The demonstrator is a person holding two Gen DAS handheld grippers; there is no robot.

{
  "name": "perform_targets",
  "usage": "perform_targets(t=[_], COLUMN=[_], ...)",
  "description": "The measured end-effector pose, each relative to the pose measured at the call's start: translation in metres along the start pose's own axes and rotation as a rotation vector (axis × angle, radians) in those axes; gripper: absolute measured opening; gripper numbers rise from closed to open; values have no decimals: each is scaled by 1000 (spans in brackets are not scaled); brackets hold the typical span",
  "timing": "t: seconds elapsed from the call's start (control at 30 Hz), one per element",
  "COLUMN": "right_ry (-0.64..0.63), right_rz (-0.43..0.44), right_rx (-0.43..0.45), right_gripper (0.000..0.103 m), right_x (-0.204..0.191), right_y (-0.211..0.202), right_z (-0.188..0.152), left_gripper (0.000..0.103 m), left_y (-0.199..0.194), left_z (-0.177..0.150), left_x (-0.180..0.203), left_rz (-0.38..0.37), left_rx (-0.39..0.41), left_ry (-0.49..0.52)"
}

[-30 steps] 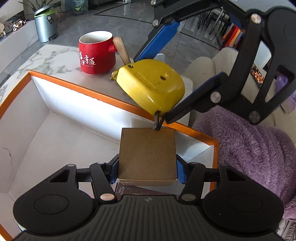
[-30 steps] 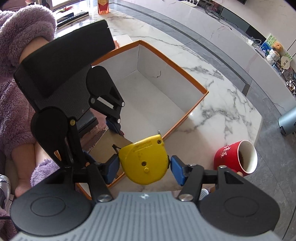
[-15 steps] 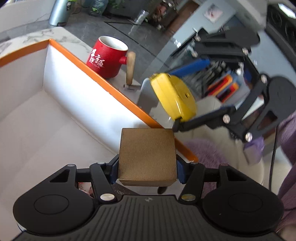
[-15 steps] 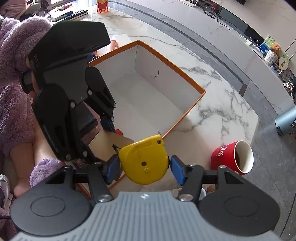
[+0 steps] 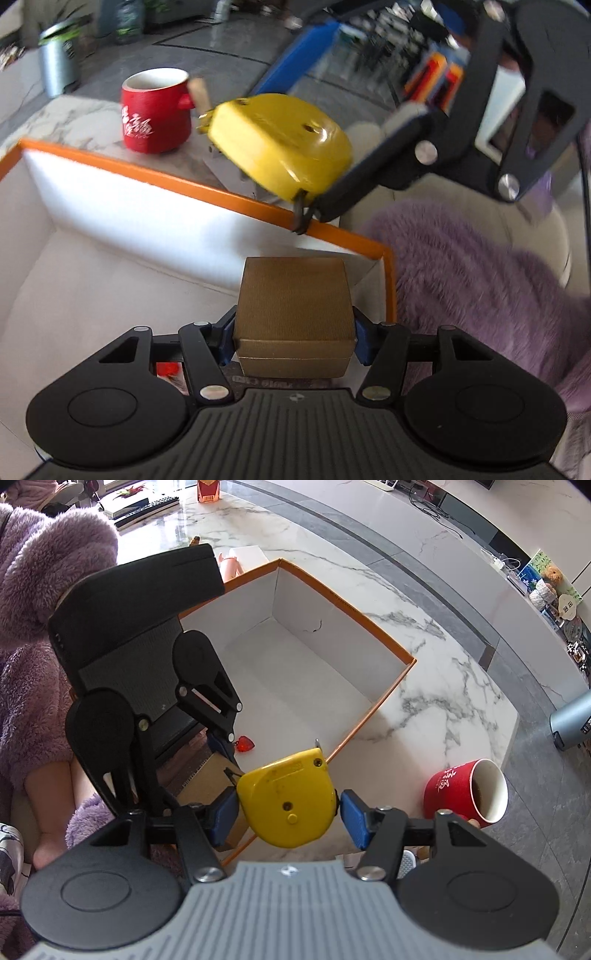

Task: Organize objects
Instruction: 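Lower the brown cube into the box and open the left tool while the right tool holds the tape measure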

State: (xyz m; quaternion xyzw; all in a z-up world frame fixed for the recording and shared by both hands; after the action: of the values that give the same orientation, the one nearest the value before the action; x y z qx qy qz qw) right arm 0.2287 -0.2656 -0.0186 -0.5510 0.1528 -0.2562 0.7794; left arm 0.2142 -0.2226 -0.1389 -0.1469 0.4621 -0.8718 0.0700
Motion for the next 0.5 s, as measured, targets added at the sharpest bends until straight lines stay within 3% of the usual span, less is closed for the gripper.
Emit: perform_targets(t=[0.07,0.23,0.4,0.5], right_ry=[-5,-9,-19,-24], right_rz=[0,3,8,11], right_rx=[-1,5,-14,-21], right_gripper=[62,62,62,62], right_x=[-2,-7,-10,-9], right_y=[0,-4,-2,0], right_z=[1,4,3,3], left_gripper=[68,69,76,76], left_y=[6,13,18,14], left_z=[5,5,3,0], left_x=[-4,-10,-19,-18], left_rz=[25,-23,-19,-29], left_rx=[1,8,-56,-65], left_ry=[12,-33,-112,-106])
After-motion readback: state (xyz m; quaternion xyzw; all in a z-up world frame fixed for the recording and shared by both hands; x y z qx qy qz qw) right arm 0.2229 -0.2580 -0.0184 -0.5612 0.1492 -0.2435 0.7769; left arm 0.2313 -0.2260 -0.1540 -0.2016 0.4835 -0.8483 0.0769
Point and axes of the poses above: each gripper's, at about its wrist camera, not at the fingertips, and y roughly the way its jaws point, x to its right, z to its top, the point moved 6 cm from there along y, roughly the way its jaws point, and after that the axes turned 2 degrees about z, right-handed, at the moved point
